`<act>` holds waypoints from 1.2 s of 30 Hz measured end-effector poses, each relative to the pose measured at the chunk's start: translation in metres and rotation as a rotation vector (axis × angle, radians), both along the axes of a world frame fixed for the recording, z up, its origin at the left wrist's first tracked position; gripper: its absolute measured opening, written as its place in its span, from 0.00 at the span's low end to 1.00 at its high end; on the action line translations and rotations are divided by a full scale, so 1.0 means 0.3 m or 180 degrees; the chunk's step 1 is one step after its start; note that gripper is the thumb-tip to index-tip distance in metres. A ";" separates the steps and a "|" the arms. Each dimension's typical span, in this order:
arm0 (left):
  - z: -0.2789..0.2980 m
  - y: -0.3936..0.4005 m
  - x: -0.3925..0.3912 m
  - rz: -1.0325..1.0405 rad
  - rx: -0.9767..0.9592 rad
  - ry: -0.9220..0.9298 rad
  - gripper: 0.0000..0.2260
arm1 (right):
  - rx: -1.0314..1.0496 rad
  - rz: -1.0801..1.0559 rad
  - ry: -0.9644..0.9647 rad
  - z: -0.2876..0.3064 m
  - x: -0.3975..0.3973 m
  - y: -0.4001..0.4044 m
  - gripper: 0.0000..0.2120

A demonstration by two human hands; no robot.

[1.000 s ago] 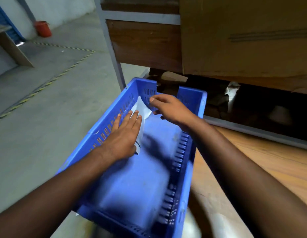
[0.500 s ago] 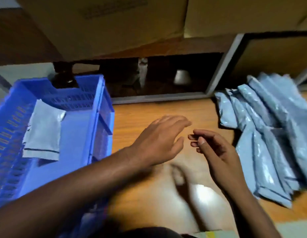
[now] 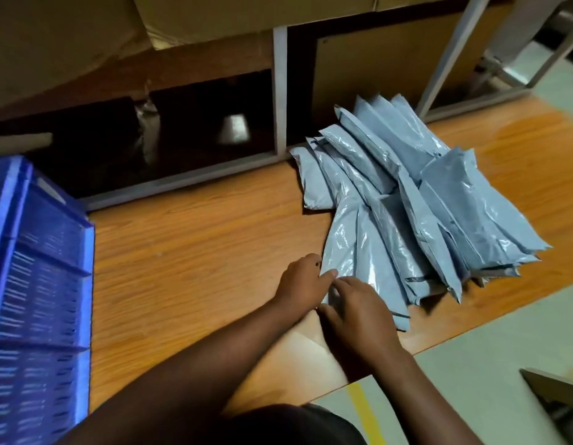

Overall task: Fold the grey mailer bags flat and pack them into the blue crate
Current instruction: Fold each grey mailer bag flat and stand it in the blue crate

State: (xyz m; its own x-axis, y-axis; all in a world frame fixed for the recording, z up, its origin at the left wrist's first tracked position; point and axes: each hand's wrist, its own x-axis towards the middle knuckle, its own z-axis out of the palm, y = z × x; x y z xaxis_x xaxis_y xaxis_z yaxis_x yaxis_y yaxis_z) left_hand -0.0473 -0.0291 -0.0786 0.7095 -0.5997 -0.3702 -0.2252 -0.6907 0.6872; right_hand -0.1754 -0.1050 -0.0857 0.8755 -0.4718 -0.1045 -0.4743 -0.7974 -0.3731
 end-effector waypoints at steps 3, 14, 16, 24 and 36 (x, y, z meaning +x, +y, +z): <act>-0.001 -0.007 0.018 0.0485 -0.0195 0.0491 0.09 | 0.0334 0.0111 -0.0372 0.022 -0.005 -0.012 0.10; 0.131 0.475 0.377 0.0135 0.0518 -0.0580 0.14 | 0.0662 0.1117 -0.1372 -0.004 0.182 0.026 0.13; 0.123 0.545 0.424 0.0252 0.0661 -0.0638 0.15 | 0.0685 0.1293 -0.1358 -0.011 0.251 0.053 0.17; -0.056 0.544 0.314 0.0333 0.0698 -0.1437 0.28 | -0.0211 0.2006 -0.0193 -0.159 0.527 0.132 0.31; -0.182 0.515 0.245 0.0571 0.1076 -0.1852 0.30 | -0.0186 0.1986 -0.0330 -0.149 0.606 0.201 0.25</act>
State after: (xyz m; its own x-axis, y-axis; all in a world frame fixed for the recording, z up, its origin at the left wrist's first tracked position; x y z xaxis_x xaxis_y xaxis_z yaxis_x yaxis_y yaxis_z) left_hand 0.0261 0.1255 -0.1333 0.9266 -0.3734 -0.0454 -0.3540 -0.9065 0.2301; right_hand 0.0065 -0.0446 -0.1304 0.9917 0.1282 0.0060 0.1226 -0.9325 -0.3397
